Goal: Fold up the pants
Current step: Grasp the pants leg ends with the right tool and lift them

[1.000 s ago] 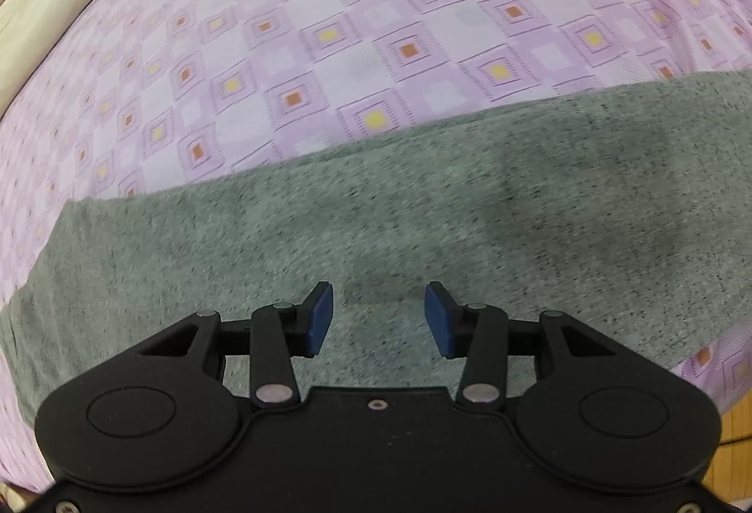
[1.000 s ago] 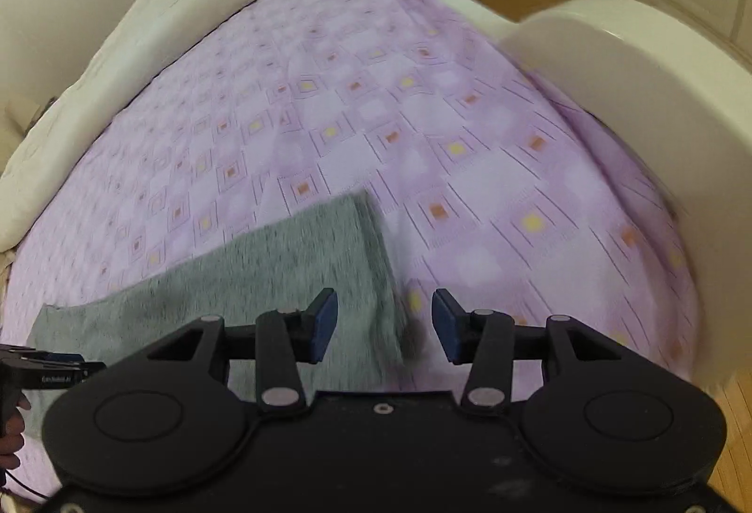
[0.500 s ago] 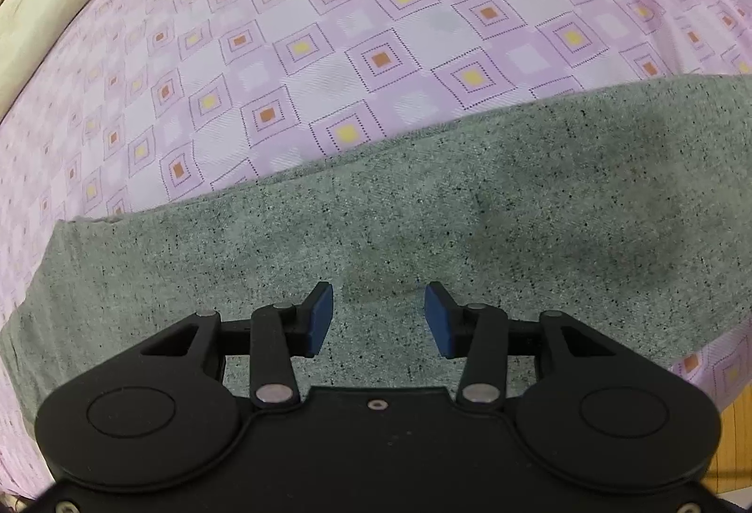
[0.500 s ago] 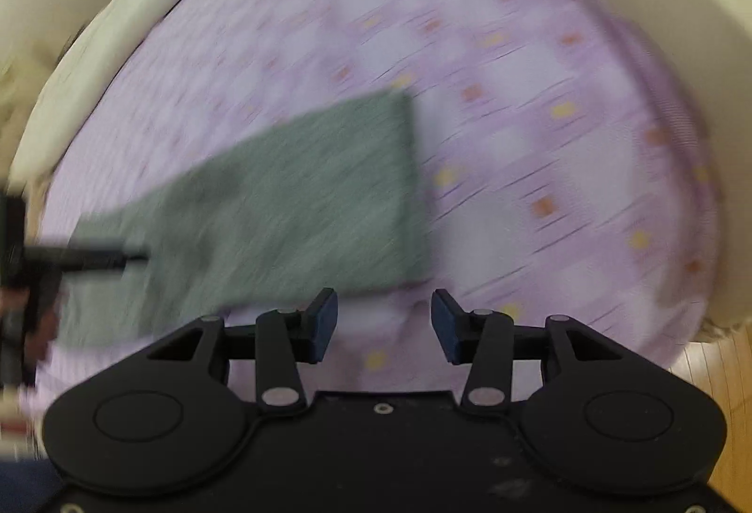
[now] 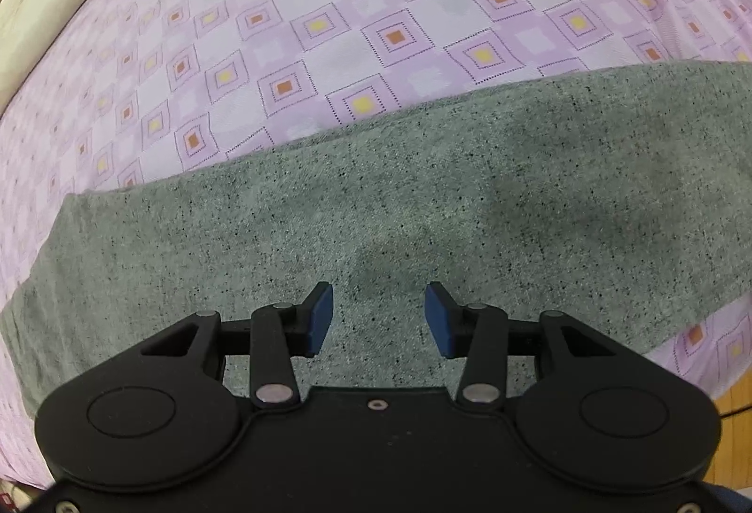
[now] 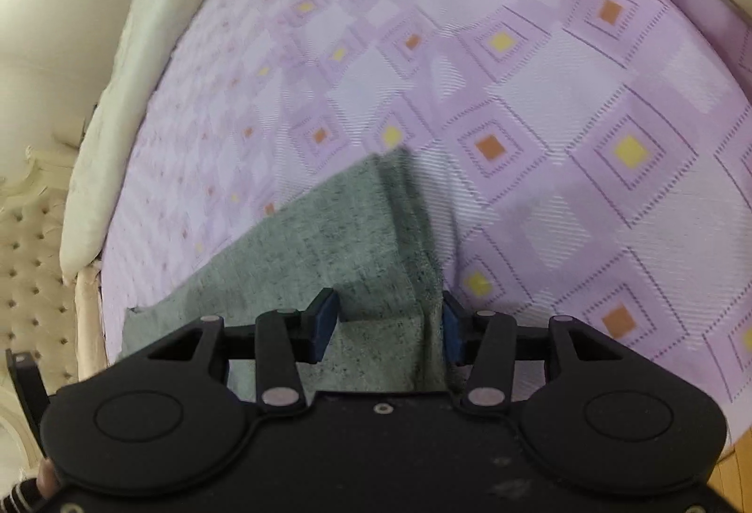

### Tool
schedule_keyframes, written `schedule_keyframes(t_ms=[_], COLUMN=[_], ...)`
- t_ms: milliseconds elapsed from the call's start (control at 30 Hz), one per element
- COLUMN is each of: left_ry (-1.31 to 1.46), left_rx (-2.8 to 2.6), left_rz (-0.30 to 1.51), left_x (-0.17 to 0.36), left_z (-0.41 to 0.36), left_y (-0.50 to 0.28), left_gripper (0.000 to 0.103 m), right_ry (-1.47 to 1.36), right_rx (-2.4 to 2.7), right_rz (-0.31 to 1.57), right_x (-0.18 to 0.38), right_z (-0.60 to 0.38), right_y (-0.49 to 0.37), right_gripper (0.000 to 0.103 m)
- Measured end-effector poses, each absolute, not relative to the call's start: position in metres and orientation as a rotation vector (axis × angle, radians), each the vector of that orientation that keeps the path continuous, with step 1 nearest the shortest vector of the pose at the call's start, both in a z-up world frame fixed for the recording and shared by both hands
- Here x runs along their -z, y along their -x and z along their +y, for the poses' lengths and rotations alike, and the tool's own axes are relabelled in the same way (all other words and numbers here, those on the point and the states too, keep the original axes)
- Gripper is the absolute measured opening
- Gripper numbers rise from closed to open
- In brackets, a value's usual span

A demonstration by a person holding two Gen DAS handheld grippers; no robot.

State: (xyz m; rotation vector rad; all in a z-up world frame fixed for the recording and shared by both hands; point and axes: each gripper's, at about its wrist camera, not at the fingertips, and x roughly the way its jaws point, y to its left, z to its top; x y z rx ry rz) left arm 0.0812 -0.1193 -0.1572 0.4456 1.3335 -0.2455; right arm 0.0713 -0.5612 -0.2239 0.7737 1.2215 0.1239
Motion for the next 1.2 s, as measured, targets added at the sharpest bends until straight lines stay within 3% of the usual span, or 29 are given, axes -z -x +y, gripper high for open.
schedule_keyframes(t_ms=[33,67,367,500,633,800,900,1200], left_ry=[-0.440,-0.439,-0.421,-0.485,-0.370,-0.414,-0.449,-0.157], left_rx=[0.248,0.250,0.239,0.309,0.338,0.493,0.545,0.370], left_rz=[1.333,1.327,1.251,1.202,1.169,1.292,1.227,1.169], left_x=[0.158,0.159,0.182,0.171,0.145,0.179,0.174,0.119], left_z=[-0.120,-0.122,-0.142,-0.141,-0.114,-0.115,-0.112,0.029], left_y=[-0.083,-0.085,-0.139,-0.126,-0.101,-0.071,-0.067,-0.111], left_gripper=[0.053,0.053,0.053,0.050,0.049,0.050,0.051,0.050], right_ry=[-0.723,-0.685,-0.605,-0.583,-0.557,-0.498,-0.453,-0.414], right_rx=[-0.156,-0.170,-0.134,-0.122,-0.087,-0.056,-0.054,-0.197], right_rz=[1.221,1.218,1.087,1.090,1.086,1.074,1.078,1.053], right_x=[0.218,0.211,0.146,0.134,0.121,0.093,0.072,0.039], right_z=[-0.555,-0.550,-0.529,-0.517,-0.502,-0.467,-0.436,-0.273], right_y=[-0.070,-0.069,-0.058,-0.059,-0.063,-0.063,-0.063,-0.075], right_gripper=[0.013,0.011,0.010,0.010,0.010,0.010,0.010,0.010])
